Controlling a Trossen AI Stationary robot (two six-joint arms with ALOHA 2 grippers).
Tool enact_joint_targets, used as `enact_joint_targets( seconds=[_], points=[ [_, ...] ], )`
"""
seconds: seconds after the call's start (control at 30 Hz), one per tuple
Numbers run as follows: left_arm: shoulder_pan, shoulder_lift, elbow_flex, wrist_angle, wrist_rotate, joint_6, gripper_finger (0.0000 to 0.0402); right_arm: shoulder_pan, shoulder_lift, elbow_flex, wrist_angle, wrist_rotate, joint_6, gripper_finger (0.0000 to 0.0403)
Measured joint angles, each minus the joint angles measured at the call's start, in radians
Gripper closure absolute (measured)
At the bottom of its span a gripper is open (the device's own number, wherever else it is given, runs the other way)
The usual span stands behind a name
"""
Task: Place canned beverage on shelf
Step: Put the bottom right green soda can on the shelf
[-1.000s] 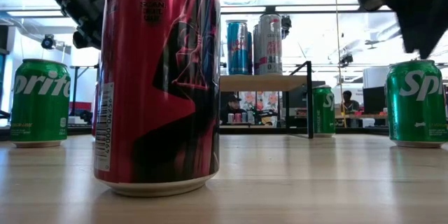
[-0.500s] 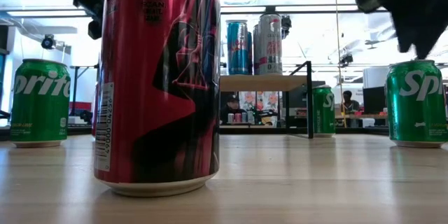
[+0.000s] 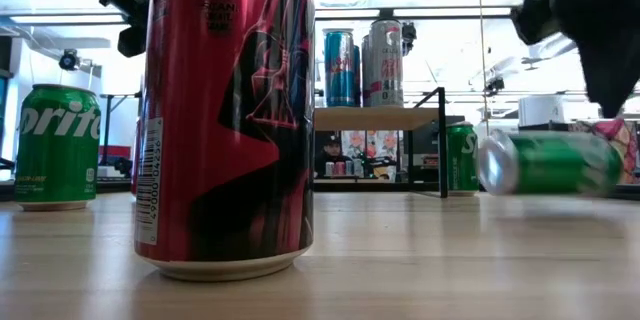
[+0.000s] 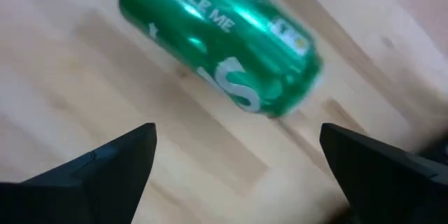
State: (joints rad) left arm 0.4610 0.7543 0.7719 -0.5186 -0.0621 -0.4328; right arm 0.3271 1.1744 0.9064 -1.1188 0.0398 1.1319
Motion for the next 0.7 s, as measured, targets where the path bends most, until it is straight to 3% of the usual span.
enact_joint_targets(
  seconds=[0.27, 0.47, 0.7],
  points=[
    [-0.003, -0.060, 0.000, -0.025, 0.107, -0.059, 0.0278, 0.000, 0.004, -0.031, 0.083, 0.011, 0.018, 0.0012],
    [-0.011, -0.123, 0.000, -0.007, 0.107, -0.060, 0.0278, 0.000, 0.003, -0.017, 0.103, 0.056, 0.027, 0.0012],
    [-0.057, -0.129, 0.000, 0.132, 0.152, -0.082, 0.0278, 0.002, 0.030, -0.095, 0.380, 0.085, -0.152, 0.0012]
  ],
)
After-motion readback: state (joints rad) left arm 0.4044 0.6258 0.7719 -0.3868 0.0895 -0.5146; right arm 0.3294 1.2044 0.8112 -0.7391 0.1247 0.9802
